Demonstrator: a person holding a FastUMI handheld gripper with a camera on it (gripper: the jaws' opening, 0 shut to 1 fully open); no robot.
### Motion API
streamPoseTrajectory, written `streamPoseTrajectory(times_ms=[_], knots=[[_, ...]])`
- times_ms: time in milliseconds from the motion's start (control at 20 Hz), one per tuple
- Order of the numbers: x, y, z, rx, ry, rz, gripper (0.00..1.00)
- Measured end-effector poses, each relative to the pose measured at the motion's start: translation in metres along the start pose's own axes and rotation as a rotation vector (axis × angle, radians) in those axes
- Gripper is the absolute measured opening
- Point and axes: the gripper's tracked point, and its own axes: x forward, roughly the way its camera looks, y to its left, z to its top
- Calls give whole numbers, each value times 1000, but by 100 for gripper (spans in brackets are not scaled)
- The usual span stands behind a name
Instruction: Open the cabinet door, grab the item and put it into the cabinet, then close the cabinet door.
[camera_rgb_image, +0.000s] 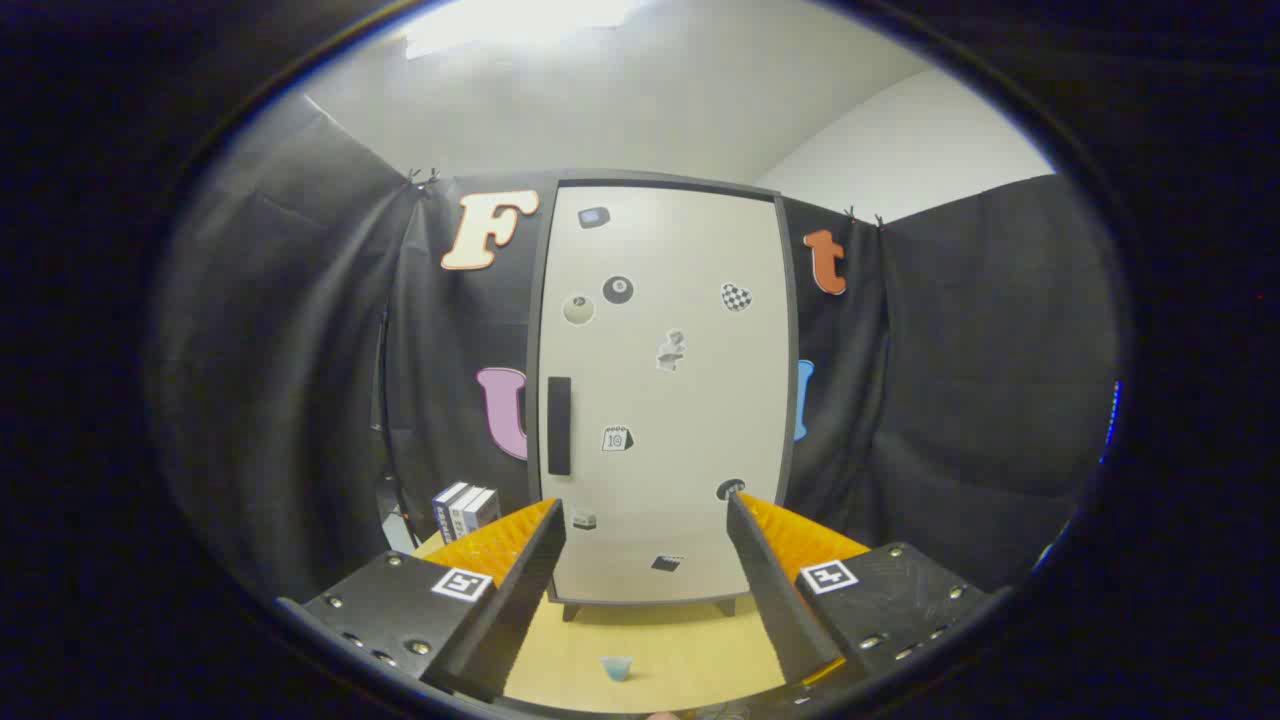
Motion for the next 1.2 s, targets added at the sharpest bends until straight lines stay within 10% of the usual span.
streamPoseTrajectory(times_ms=[1200], knots=[[68, 20, -13, 24, 64, 40, 96]])
